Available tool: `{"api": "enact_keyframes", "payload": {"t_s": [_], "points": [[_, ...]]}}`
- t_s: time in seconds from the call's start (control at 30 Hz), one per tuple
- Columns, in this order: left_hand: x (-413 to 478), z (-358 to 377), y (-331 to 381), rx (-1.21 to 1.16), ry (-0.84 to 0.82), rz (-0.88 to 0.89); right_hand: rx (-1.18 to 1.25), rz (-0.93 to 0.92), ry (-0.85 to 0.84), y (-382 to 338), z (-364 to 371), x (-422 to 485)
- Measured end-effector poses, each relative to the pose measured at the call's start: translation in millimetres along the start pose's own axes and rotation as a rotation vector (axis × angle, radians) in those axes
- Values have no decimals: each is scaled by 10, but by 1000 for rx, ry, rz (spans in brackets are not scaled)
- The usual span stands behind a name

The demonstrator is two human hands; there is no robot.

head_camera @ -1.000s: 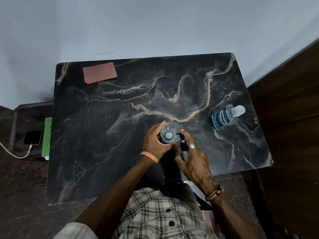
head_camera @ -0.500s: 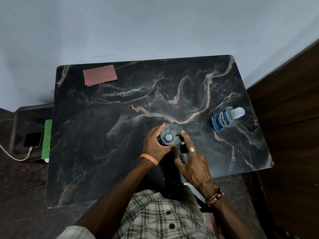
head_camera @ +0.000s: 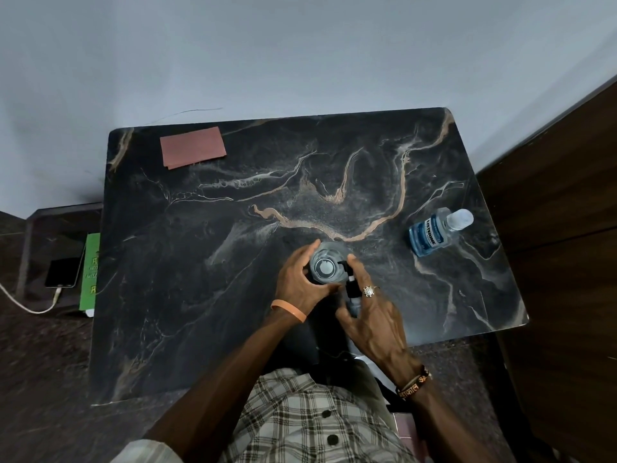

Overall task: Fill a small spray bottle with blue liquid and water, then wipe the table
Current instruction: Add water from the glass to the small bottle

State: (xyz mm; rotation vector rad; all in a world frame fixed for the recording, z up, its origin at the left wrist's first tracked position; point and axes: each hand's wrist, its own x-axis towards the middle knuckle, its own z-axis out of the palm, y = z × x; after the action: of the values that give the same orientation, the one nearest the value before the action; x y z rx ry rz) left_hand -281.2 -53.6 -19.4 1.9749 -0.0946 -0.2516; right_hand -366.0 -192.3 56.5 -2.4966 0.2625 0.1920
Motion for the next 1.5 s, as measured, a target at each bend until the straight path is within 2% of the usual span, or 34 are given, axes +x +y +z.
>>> {"api": "enact_keyframes", "payload": {"t_s": [0.1,0.43,0.6,0.7,0.87,1.2,1.5], "points": [[3,-3,-16,9,-11,4,-14,-19,-8,25,31,12],[-4,-15,-18,11,-21,17,342,-2,72,177,98,66],[-9,-14,-33,10,-26,19,321,71,211,304,84,240],[-11,-20,-44,23,-32,13,318,168,217,331,130,298],[-10,-33,-19,37,-35,-1,319,156,224,352,246,309],[-19,-36,-10,23,-26,4,320,280,339,595,240,324],[-12,-50,17,-32,-45,-30,351,313,343,631,288,303]]}}
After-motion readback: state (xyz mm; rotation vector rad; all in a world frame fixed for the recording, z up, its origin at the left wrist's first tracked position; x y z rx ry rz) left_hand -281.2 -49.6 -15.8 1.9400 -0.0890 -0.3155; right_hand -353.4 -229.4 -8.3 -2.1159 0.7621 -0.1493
